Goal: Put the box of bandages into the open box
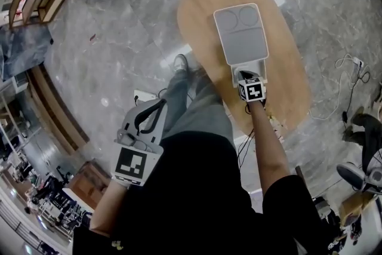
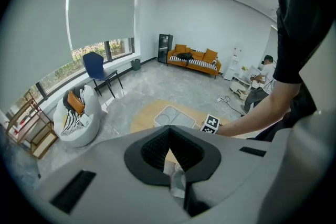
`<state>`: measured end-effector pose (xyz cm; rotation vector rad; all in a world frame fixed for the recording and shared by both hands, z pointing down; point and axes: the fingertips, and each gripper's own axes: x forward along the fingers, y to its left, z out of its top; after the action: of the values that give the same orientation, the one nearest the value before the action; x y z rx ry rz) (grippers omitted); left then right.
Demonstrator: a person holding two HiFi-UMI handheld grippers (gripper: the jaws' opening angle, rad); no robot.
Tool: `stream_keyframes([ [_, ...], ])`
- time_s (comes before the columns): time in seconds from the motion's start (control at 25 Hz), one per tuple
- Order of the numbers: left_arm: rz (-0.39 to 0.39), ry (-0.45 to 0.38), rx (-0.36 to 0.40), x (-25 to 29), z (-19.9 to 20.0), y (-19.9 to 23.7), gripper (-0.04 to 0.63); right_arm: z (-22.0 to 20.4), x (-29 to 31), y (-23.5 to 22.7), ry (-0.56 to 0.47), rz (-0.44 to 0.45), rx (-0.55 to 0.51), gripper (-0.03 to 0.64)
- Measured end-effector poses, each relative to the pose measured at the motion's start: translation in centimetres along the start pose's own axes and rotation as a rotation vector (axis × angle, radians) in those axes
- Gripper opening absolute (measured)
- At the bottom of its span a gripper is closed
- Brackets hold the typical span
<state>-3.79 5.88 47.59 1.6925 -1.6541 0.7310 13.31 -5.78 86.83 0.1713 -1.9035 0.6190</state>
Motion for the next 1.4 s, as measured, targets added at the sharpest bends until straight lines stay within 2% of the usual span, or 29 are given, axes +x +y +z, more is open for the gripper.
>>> stream_keyframes([
  [0.12,0.007,0.013,-0.019,0.1,-0.7,0.0,0.012,-0.4,1.3,-0.2,0.029,0.008,-0.014,-0.002],
  [0.32,0.038,0.041,-0.123,0.1,-1.3,0.2,0.012,-0.9,2.6,-0.6,0.065,-0.001,-0.018,-0.002],
  [0.48,0.035,0.046,-0.1,0.2,-1.7,0.2,0.012,-1.4,3.4,-1.0,0.091,-0.006,-0.02,-0.002],
  [0.6,0.052,0.054,-0.141,-0.3,-2.0,0.6,0.012,-1.6,3.8,-0.8,0.103,-0.013,-0.016,-0.002],
  [0.8,0.053,0.062,-0.155,-0.4,-2.3,1.1,0.012,-1.4,4.2,-1.0,0.109,-0.023,-0.005,0.0],
  [0.88,0.052,0.057,-0.152,-0.4,-2.3,1.2,0.012,-1.4,4.3,-1.0,0.108,-0.028,-0.001,0.0],
  [1.32,0.007,0.006,-0.02,-0.9,-2.1,1.0,0.012,-1.0,2.7,0.2,0.073,-0.044,0.002,0.058],
  [1.4,0.005,-0.001,-0.016,-0.9,-1.9,1.1,0.012,-1.0,2.5,0.5,0.075,-0.043,0.0,0.071],
])
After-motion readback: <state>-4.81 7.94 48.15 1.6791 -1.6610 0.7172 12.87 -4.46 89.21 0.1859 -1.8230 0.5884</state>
